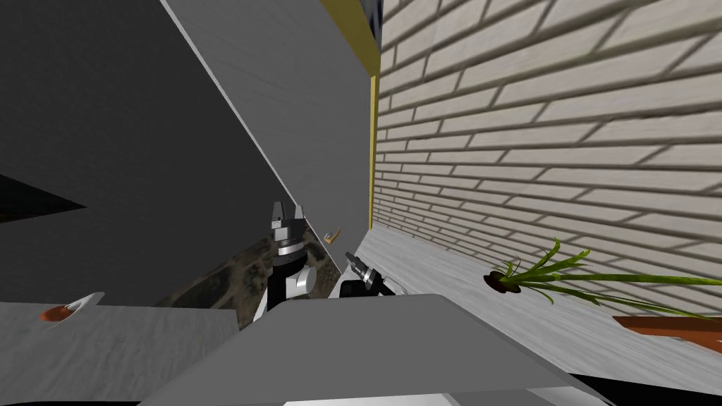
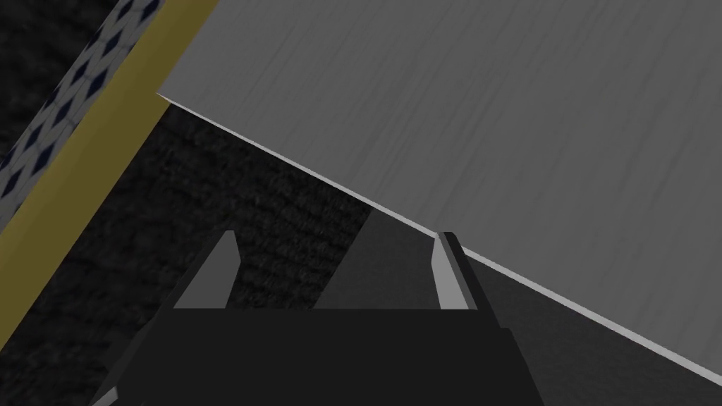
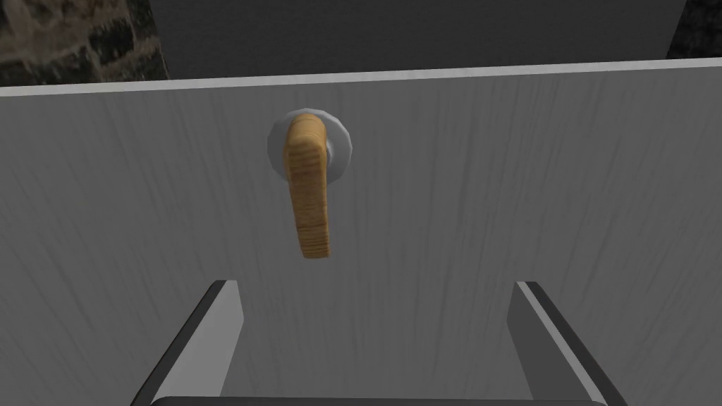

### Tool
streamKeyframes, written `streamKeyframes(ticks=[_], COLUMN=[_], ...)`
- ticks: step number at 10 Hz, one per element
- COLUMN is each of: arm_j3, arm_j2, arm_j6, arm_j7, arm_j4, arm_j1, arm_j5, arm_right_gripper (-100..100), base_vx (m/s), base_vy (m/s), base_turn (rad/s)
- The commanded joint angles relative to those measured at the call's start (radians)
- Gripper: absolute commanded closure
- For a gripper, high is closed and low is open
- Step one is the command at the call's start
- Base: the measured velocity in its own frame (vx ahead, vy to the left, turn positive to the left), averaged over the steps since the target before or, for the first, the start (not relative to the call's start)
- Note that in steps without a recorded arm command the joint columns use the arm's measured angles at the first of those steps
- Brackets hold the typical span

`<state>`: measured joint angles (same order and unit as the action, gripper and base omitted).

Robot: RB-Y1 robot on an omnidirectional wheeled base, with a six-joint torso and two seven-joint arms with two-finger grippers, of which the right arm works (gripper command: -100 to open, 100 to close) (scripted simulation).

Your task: Push the door open

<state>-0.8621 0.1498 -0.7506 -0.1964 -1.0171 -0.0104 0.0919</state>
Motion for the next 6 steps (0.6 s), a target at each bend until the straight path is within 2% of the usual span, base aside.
streamKeyframes(ticks=[1,4,6], arm_j3=[-0.022,-0.052,-0.081], arm_j2=[-0.001,0.000,0.000], arm_j6=[-0.004,-0.010,-0.016], arm_j7=[0.001,-0.001,-0.002], arm_j4=[0.029,0.070,0.111], arm_j1=[-0.011,-0.030,-0.048], arm_j5=[0.000,0.000,-0.001], arm_right_gripper=[-100,-100,-100], base_vx=[0.172,0.153,0.218], base_vy=[-0.005,-0.006,0.005], base_turn=[-0.021,-0.015,-0.023])
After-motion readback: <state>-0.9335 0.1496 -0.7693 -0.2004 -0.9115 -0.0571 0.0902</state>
